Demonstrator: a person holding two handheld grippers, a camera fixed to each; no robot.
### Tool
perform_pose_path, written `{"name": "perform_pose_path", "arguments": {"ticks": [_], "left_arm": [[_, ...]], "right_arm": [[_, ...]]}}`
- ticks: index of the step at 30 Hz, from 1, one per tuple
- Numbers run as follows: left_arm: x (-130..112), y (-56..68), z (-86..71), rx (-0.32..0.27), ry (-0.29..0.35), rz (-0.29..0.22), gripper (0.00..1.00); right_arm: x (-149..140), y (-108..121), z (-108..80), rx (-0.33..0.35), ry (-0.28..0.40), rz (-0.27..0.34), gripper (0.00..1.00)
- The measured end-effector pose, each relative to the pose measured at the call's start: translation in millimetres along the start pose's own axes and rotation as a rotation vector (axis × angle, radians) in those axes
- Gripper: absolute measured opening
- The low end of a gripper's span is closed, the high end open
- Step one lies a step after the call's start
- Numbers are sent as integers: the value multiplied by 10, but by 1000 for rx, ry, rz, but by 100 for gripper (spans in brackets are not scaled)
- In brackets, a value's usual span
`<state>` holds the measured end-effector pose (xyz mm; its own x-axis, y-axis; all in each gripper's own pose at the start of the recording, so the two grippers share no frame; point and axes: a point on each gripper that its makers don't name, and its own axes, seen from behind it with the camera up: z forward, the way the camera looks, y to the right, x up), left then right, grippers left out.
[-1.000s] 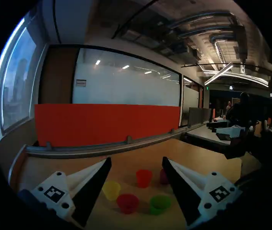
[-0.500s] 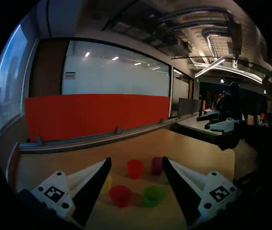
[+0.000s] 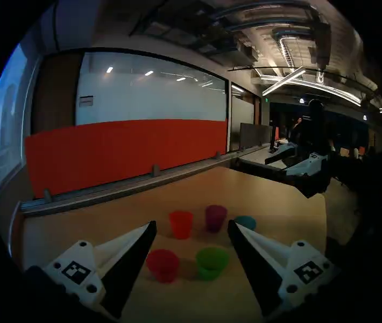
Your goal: Pour water
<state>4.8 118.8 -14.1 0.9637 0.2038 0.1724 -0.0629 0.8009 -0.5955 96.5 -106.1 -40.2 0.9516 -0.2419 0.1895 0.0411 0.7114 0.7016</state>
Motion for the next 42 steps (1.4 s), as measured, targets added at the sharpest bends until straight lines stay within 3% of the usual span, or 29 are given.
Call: {"name": "perform_pose_path", "arguments": {"ticks": [11,18,42], "left_arm": [[-412,61,163,-27,-75,-5,98],[-648,172,286,-63,-115,-6,98],[-1395,396,585,-111,-276,31,98]], "right_arm": [[-425,-16,92,17,-86,-12,100],[-681,-23,155,23,-124,-15,100],[-1350,19,431,34,-217,0,100]]}}
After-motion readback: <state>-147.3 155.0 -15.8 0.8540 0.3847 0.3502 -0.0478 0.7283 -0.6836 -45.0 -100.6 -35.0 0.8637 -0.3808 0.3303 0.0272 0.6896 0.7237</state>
